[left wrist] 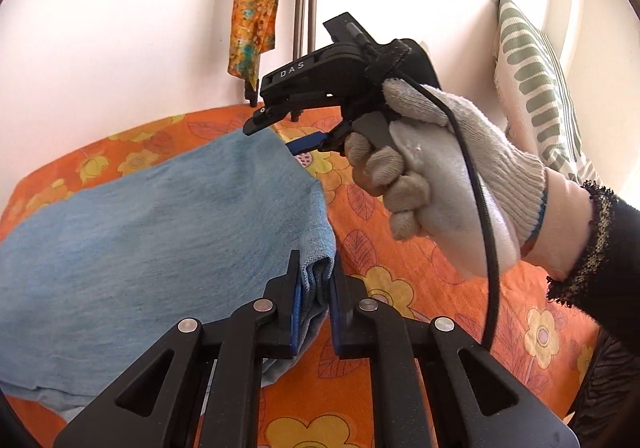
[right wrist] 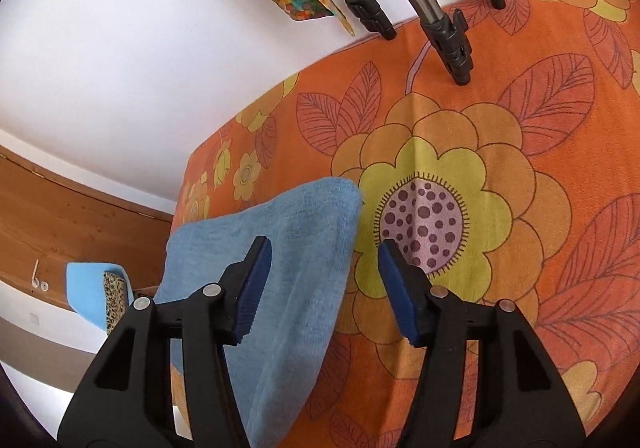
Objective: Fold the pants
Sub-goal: 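Lift the jeans edge with both tools and fold it over the stack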
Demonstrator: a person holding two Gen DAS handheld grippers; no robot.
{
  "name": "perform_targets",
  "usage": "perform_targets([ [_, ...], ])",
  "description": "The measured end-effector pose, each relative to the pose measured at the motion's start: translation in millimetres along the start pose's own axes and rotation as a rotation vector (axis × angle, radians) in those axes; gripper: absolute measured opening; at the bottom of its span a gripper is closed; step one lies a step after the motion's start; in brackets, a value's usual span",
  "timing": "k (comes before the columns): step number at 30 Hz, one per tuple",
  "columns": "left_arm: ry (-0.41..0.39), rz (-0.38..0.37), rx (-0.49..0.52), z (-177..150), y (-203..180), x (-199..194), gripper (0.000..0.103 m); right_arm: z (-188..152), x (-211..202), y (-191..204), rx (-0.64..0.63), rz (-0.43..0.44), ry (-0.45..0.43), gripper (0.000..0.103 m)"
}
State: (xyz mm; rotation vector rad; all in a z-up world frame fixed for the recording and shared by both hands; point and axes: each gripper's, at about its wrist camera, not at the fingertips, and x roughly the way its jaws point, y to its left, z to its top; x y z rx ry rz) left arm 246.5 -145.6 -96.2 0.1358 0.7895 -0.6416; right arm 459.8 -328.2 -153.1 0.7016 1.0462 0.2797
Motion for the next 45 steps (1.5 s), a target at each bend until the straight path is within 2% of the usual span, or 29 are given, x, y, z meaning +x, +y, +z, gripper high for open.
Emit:
perform_targets([
  [1,-0.001,-0.006,-0.004,-0.9,-0.8,-1.4,0.009,3.9,4.3,0.2,0.005,0.004,0.002,0.044],
  [2,-0.001,-0.009,-0.004,-1.4,-2.2,-2.4,0.009,6.9,8.6,1.6,0.004,0.0,0.007,0.029],
  [3,-0.001,-0.01,-0.003,-0.8,-2.8,-1.5,0.009,8.6,11.5,3.9,0.0,-0.017,0.009,0.022],
  [6,0.011,-0.022,-0.007,-0.6,-1.8,5.5,0.009,9.1,9.8,13.6,-0.04,-0.045,-0.005,0.013],
  [11,0.012,-0.023,0.014,0.9,-9.7,3.2,0.009,7.2,-4.8,26.4,-0.073,-0.042,-0.043,0.011],
  [20,-0.073,-0.013,-0.011,6.9,3.1,-36.6,0.009,8.3,-38.8,79.1,-0.123,-0.017,-0.1,0.01],
  [28,-0.134,0.008,-0.075,0.9,40.0,-76.4,0.009,-0.8,-38.6,135.9,-0.16,-0.066,-0.121,0.01],
  [38,-0.228,0.086,-0.222,-24.1,119.9,-138.6,0.006,-27.8,0.8,228.2,-0.24,-0.11,-0.136,0.01],
  [45,-0.222,0.147,-0.32,-51.8,169.1,-148.8,0.005,-44.9,49.7,285.4,-0.306,-0.127,-0.101,0.01],
])
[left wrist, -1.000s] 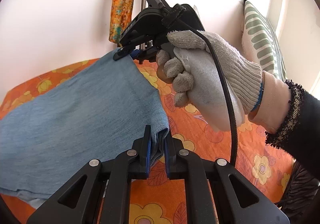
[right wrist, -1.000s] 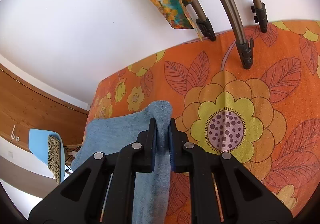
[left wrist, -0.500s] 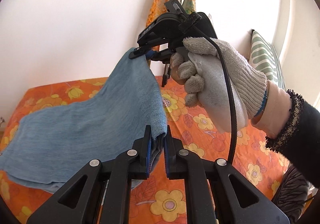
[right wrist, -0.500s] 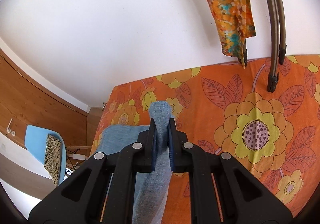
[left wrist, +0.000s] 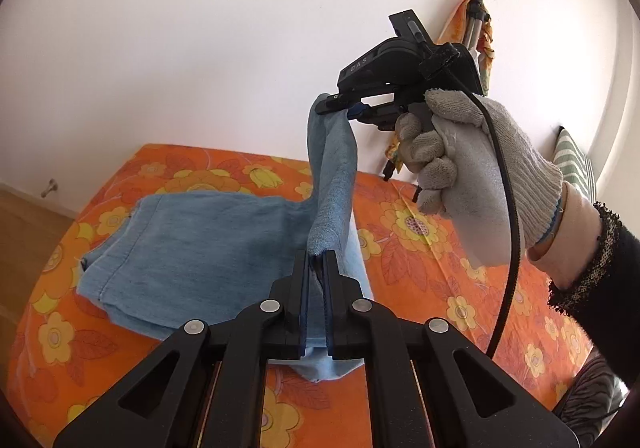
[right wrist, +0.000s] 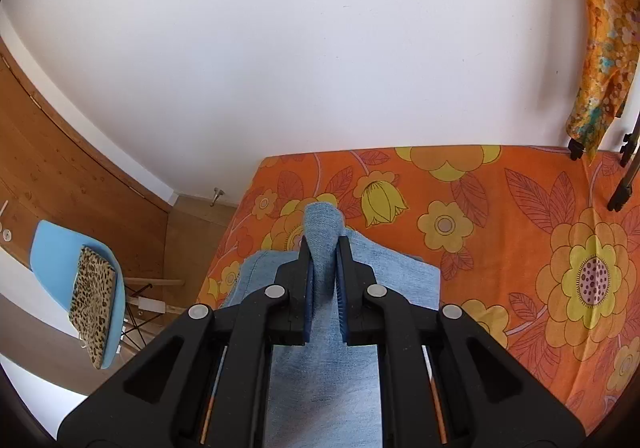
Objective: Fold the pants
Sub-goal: 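Lift the jeans edge with both tools and fold it over the stack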
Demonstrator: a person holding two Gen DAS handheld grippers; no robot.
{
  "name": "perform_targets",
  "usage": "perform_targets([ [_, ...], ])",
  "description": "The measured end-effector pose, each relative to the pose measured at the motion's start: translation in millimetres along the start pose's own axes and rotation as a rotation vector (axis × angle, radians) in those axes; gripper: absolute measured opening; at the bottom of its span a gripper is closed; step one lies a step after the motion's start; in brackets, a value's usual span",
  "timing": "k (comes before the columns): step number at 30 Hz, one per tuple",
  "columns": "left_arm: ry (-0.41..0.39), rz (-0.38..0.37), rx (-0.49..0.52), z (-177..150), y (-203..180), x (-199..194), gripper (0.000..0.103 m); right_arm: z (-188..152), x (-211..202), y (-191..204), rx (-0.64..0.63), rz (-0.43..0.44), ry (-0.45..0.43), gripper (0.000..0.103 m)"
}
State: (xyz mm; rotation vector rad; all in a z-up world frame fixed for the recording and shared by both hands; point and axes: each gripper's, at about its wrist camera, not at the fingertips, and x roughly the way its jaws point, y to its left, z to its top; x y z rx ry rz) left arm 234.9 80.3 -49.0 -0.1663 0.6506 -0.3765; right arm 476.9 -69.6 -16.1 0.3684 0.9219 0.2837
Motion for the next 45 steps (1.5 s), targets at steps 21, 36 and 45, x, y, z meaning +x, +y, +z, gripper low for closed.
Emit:
perform_targets([
  [21,0.028,0.117,-0.269,-35.6,125.7,-17.7,0.004,-36.0,151.7,123.6,-0.134,-0.03,0.142,0.01],
  [36,0.054,0.22,-0.305,-38.1,155.7,-11.8,0.004,-55.3,222.2,129.9,-0.139,-0.077,0.205,0.01],
  [45,0.077,0.275,-0.269,-38.4,152.4,-7.1,0.004,-53.2,227.8,128.5,-0.171,-0.055,0.231,0.013],
])
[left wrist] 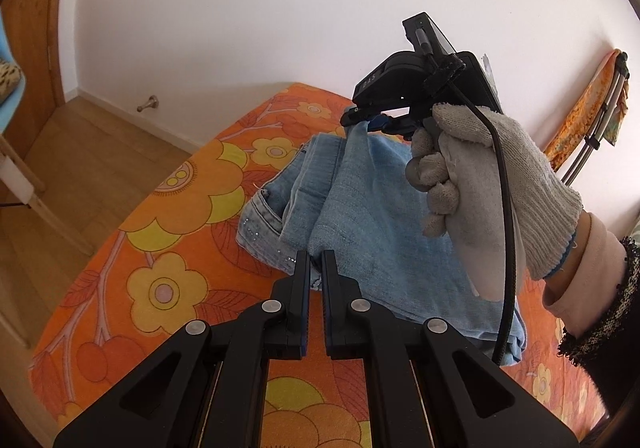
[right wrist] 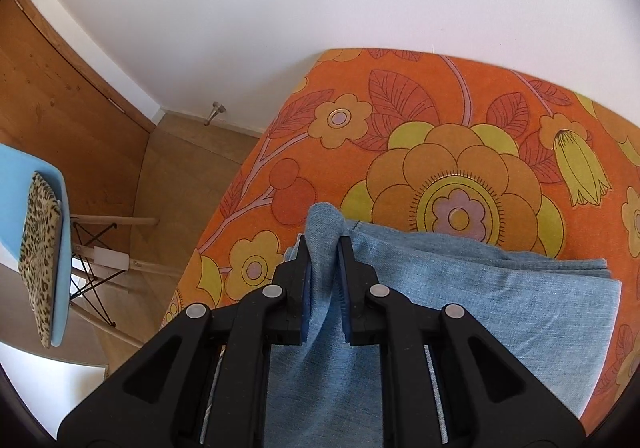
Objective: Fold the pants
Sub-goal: 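Lift the jeans edge with both tools and fold it over the stack, then lay the folded flap down and open both tools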
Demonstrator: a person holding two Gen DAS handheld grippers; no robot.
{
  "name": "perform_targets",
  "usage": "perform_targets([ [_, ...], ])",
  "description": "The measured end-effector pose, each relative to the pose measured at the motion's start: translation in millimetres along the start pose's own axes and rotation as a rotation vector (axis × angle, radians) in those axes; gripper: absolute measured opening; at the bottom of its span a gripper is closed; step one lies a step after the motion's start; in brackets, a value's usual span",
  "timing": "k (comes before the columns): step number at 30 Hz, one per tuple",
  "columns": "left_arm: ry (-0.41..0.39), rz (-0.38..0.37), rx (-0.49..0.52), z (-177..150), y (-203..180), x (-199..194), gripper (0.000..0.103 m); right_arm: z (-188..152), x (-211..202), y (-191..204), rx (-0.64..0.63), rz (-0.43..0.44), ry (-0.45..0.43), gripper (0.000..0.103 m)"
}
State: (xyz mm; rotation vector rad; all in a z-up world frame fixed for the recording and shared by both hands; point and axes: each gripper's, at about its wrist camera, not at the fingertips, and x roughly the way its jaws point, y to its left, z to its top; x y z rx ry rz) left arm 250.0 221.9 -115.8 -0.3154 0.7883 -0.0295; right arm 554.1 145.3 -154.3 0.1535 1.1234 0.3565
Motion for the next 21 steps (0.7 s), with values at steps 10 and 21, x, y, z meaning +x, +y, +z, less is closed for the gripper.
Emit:
perform_targets([
  [10,0.004,0.009,0.0,-2.0,2.7,5.3,0.004,9.8,-3.4,-4.4,-0.001,0.141,0.019,0.026],
  [21,-0.01,-0.003,-0.024,5.2,3.4,3.3,0.004,-1.5,-72.0,-6.7,-0.151,0.182,-0.068,0.052],
])
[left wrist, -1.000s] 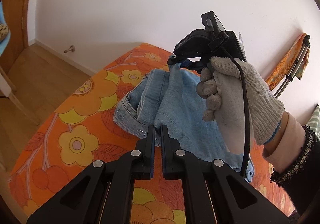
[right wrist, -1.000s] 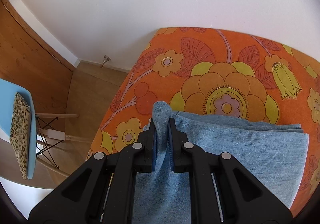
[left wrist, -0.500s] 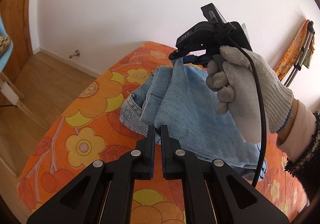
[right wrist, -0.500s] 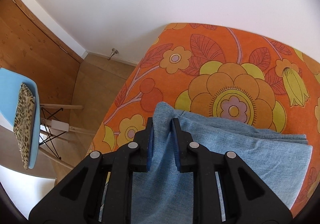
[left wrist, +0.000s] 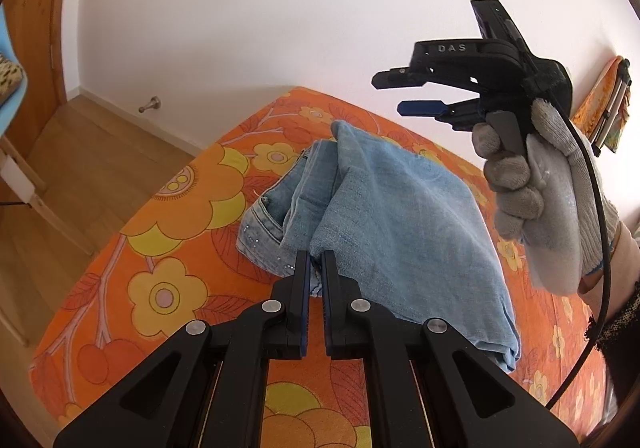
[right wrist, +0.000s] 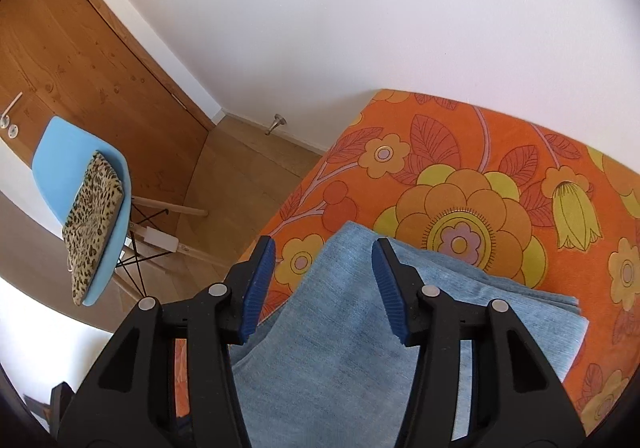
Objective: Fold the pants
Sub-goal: 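Lay the folded flap down and open both tools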
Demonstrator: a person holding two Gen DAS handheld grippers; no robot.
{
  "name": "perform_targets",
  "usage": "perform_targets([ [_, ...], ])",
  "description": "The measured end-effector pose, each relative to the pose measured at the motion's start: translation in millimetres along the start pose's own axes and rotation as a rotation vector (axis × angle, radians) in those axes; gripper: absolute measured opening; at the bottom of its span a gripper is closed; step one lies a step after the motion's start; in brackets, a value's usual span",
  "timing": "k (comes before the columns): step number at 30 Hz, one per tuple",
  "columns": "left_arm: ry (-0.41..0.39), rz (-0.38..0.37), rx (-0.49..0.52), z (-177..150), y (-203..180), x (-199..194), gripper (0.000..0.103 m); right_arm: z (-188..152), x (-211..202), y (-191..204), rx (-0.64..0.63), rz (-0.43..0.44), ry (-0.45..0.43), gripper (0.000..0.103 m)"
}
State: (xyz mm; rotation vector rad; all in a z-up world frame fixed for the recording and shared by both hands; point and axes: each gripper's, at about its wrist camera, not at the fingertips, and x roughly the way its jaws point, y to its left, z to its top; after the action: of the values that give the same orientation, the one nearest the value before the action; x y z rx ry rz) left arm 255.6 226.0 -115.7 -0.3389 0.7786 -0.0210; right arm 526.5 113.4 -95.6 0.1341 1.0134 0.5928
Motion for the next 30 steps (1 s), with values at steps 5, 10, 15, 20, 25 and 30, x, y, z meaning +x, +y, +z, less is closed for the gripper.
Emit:
perform_targets([
  [5,-0.013,0.017,0.004,3.2,2.9,-0.7,0.004,-42.6,-40.8,-13.8,-0.09,-0.099,0.001,0.052],
  [10,-0.024,0.094,-0.004,6.3,13.2,-2.6,0.004,-106.6,-64.6,-31.1,-0.154,-0.187,0.032,0.052],
  [15,-0.087,0.075,0.033,23.5,-4.1,-21.2,0.004,-152.8,-77.6,-37.3,-0.169,-0.215,0.0,0.052],
  [20,-0.053,0.04,0.224,34.4,-54.5,-4.3,0.005,-176.3,-101.6,-45.5,-0.105,-0.195,-0.064,0.052],
  [25,0.046,0.026,0.3,39.3,-66.5,39.9,0.01,-200.6,-113.3,-42.4,-0.078,-0.133,-0.047,0.047],
  [30,0.125,0.132,0.312,30.6,-36.7,78.2,0.01,-225.7,-113.4,-37.9,-0.059,-0.067,0.007,0.041],
])
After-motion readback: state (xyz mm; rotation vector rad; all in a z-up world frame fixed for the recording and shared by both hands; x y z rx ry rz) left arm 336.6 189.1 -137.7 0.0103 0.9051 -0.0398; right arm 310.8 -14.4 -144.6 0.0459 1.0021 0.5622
